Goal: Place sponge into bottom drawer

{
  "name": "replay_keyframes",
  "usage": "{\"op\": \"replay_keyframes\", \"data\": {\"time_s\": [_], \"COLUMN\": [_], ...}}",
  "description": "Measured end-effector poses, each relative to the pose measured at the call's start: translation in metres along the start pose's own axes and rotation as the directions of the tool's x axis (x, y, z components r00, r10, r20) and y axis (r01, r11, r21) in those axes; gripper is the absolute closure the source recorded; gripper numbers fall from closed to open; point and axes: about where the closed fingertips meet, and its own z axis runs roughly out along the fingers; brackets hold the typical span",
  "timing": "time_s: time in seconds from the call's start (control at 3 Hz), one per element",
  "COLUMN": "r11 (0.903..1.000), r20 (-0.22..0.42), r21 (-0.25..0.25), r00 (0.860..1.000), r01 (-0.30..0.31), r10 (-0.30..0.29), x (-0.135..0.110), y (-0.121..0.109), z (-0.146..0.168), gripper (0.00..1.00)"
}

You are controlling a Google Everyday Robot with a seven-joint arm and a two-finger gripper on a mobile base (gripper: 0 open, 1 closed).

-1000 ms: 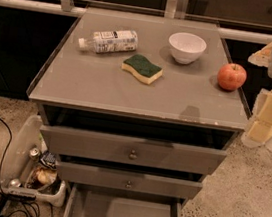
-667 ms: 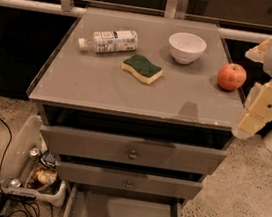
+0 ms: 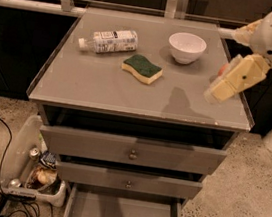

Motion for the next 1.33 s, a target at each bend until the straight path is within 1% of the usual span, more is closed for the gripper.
{"op": "replay_keyframes", "data": {"time_s": [0.33,0.67,1.0,1.33], "r11": [1.0000,1.0000,0.9999,0.9996], "r20": [0.024,0.023,0.043,0.089], "r21": [-0.009,-0.009,0.012,0.026], "r00": [1.000,1.000,0.999,0.996], "r01": [-0.004,-0.003,-0.006,-0.003], "r10": [0.004,0.003,0.006,0.001], "x": [-0.007,-0.007,-0.009,-0.021], "y": [0.003,0.003,0.000,-0.016], "z": [0.001,0.001,0.005,0.035], "gripper": [0.00,0.00,0.00,0.00]}}
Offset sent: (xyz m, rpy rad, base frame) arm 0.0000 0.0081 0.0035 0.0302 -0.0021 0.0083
